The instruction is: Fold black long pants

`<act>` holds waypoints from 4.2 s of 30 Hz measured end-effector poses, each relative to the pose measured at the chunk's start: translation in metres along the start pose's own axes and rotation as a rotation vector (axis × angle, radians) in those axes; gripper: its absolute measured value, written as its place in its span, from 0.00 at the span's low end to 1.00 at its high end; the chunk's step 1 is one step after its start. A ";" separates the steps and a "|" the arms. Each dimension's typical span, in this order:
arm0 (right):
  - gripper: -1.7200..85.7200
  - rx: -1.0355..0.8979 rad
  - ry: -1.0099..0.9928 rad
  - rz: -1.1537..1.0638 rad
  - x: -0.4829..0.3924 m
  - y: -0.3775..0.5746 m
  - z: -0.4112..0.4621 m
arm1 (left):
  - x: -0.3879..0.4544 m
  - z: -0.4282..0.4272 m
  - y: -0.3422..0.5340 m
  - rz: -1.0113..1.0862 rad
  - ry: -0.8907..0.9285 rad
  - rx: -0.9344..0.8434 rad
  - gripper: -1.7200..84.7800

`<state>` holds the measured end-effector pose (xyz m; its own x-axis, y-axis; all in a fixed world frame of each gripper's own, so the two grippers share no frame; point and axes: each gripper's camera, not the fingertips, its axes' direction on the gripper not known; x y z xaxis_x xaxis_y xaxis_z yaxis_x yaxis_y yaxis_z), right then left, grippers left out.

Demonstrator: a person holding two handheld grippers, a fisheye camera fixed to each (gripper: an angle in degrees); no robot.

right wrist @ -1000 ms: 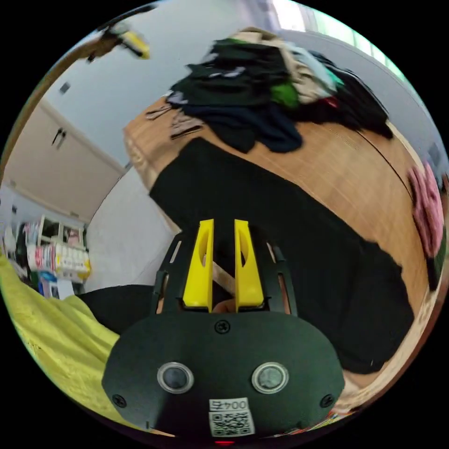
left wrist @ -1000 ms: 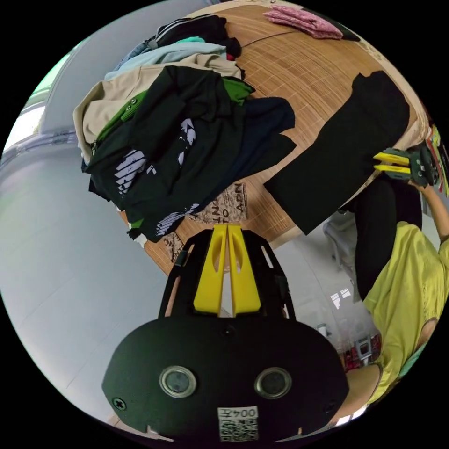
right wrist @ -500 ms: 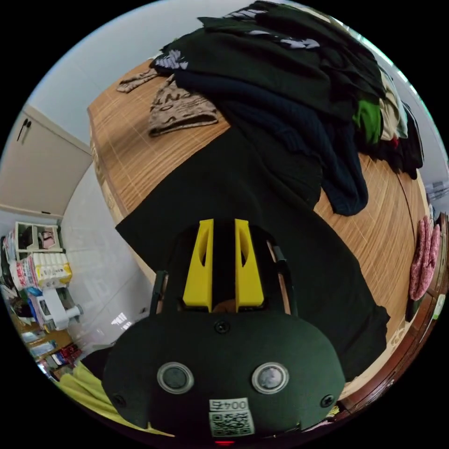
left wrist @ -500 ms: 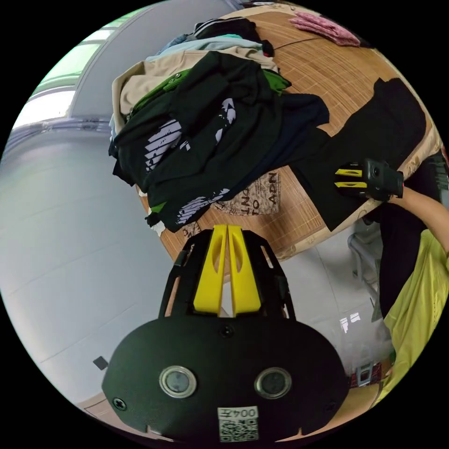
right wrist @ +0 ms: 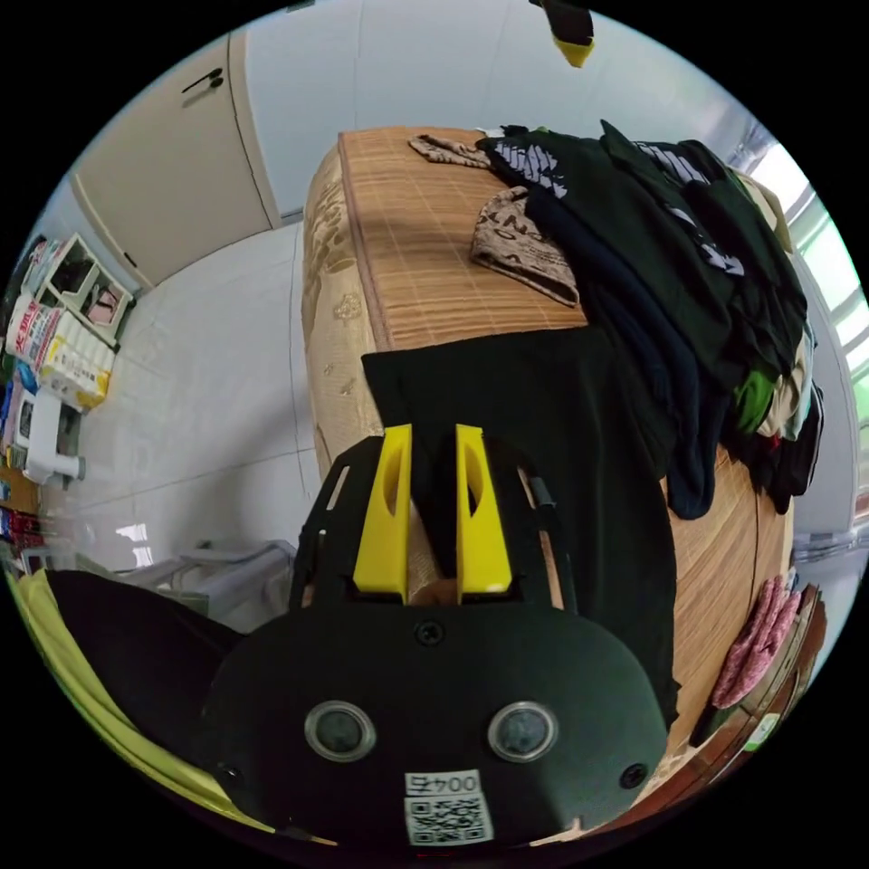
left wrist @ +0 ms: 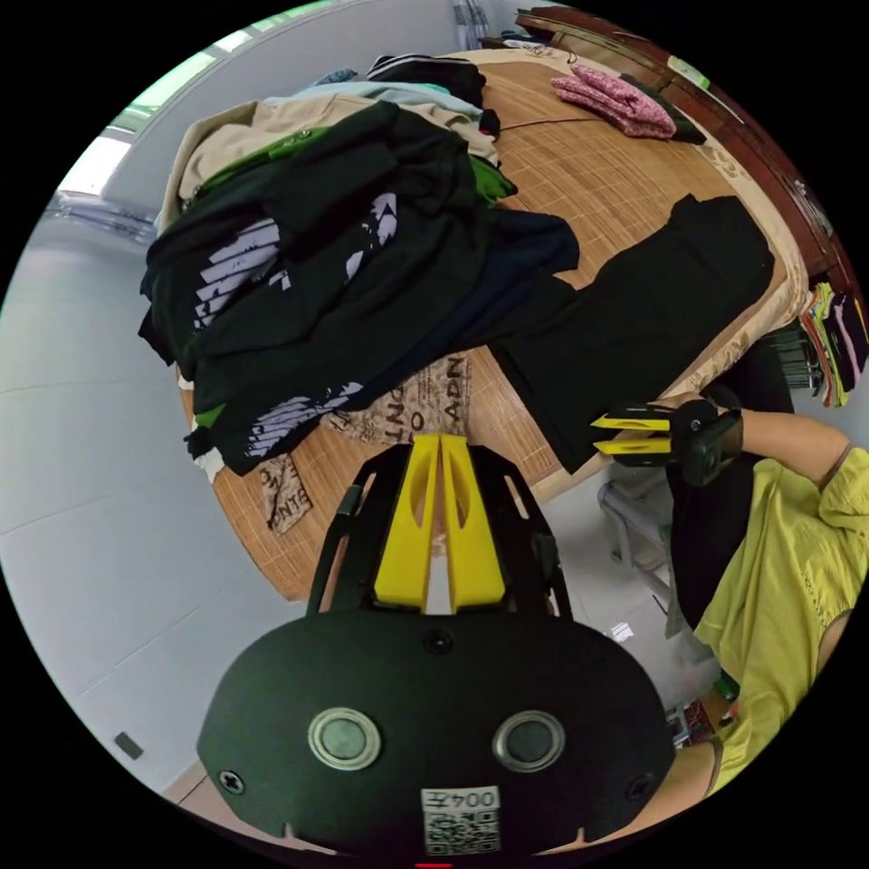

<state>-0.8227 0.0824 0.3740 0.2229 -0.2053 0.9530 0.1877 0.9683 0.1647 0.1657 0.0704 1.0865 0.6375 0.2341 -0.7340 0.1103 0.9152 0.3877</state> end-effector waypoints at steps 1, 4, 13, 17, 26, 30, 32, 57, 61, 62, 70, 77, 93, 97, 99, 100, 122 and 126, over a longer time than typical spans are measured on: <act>0.11 -0.009 0.005 -0.020 -0.003 0.000 0.006 | -0.005 0.011 0.012 -0.009 0.029 0.006 0.02; 0.10 -0.017 -0.007 -0.025 -0.004 -0.002 0.014 | -0.014 0.033 0.044 -0.055 0.111 0.081 0.02; 0.07 -0.042 -0.015 -0.018 -0.002 -0.007 0.020 | 0.004 0.156 0.162 -0.329 0.289 0.318 0.02; 0.06 -0.055 -0.059 0.012 0.006 -0.008 0.015 | 0.011 0.218 0.208 -0.469 0.516 0.400 0.02; 0.08 -0.045 -0.023 -0.077 0.000 0.004 -0.017 | 0.026 0.300 0.293 -0.654 0.667 0.529 0.02; 0.05 -0.060 -0.036 -0.045 0.009 0.007 -0.037 | 0.035 0.328 0.307 -0.701 0.698 0.544 0.02; 0.04 -0.078 -0.090 0.008 0.022 0.010 -0.055 | 0.038 0.339 0.311 -0.715 0.728 0.558 0.02; 0.05 0.073 -0.066 0.534 0.159 0.244 -0.373 | 0.134 0.342 0.306 -0.731 0.508 0.543 0.02; 0.08 0.009 0.147 0.865 0.217 0.423 -0.449 | 0.179 0.312 0.253 -0.596 0.462 0.578 0.02; 0.08 0.012 0.161 0.992 0.232 0.481 -0.476 | 0.186 0.309 0.244 -0.575 0.461 0.581 0.02; 0.12 0.542 -0.044 1.844 0.267 0.856 -0.648 | 0.321 0.294 0.087 -0.353 0.514 0.516 0.02; 0.12 0.902 -0.307 2.011 0.299 1.023 -0.724 | 0.443 0.293 -0.024 -0.197 0.457 0.417 0.03; 0.14 0.735 -0.400 2.044 0.387 1.126 -0.859 | 0.758 0.226 -0.207 0.551 0.072 0.495 0.12; 0.14 0.698 -0.392 2.042 0.392 1.139 -0.896 | 0.805 0.224 -0.251 0.603 0.042 0.511 0.10; 0.13 0.689 -0.359 2.059 0.391 1.146 -0.914 | 0.820 0.227 -0.268 0.635 0.063 0.479 0.10; 0.13 0.691 -0.350 2.061 0.391 1.152 -0.925 | 0.830 0.231 -0.276 0.657 0.061 0.456 0.11; 0.13 0.735 -0.324 2.068 0.401 1.221 -1.064 | 0.864 0.234 -0.379 0.621 0.079 0.440 0.03; 0.14 0.747 -0.301 2.084 0.398 1.227 -1.083 | 0.847 0.230 -0.394 0.561 0.145 0.468 0.03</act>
<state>0.5323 1.0347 0.6795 -0.5562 0.8173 -0.1503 -0.3478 -0.3932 -0.8511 0.8378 -0.1679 0.4404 0.5906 0.6955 -0.4093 0.1318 0.4172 0.8992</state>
